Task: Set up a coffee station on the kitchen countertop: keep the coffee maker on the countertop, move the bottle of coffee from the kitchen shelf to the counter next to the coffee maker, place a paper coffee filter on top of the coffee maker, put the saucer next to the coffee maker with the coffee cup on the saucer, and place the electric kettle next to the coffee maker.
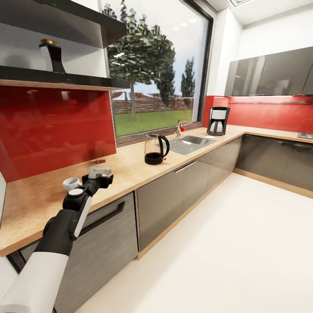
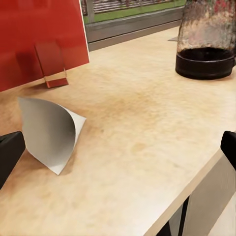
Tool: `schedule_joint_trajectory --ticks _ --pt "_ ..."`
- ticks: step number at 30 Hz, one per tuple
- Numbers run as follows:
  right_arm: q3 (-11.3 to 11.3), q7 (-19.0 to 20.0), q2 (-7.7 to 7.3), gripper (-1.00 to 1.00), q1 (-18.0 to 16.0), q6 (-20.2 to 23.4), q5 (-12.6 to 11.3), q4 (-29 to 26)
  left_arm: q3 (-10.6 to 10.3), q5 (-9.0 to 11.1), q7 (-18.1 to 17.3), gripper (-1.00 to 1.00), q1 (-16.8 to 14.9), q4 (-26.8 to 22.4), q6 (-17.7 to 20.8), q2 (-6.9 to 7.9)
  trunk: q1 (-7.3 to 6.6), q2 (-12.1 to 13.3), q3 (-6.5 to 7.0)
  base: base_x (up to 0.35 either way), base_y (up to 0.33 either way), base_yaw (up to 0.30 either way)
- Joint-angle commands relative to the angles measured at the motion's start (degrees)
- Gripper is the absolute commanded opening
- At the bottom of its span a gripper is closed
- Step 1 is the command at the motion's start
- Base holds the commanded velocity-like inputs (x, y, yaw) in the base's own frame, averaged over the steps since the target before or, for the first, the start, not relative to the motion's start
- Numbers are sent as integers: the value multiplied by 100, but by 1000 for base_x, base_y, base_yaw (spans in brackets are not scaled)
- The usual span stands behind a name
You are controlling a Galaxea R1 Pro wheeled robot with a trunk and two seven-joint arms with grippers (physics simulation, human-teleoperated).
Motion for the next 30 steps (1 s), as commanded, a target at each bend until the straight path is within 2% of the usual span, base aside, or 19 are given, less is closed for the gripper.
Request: schedule_joint_trajectory --ticks 1,7,12,14,15,30 --pt "-2 -2 -2 100 -4 -16 41 4 -9 -8 3 100 -4 7 10 4 0 -3 -6 0 0 0" --pt "0 0 -2 100 -4 -16 41 4 -5 -4 3 100 -4 85 -27 3 0 -3 -6 0 0 0" --pt "1 2 -5 100 -4 -16 45 4 1 -6 -2 100 -4 502 -598 11 0 -3 -6 0 0 0" --pt "1 2 -4 100 -4 -16 45 4 25 -7 -4 100 -4 553 -667 11 0 -3 -6 0 0 0" --pt "-1 1 -4 100 -4 -16 43 4 105 -8 -5 100 -4 612 -739 12 0 -3 -6 0 0 0" --pt "-2 -3 -2 100 -4 -16 41 4 303 0 -28 100 -4 908 -886 13 0 -3 -6 33 0 0"
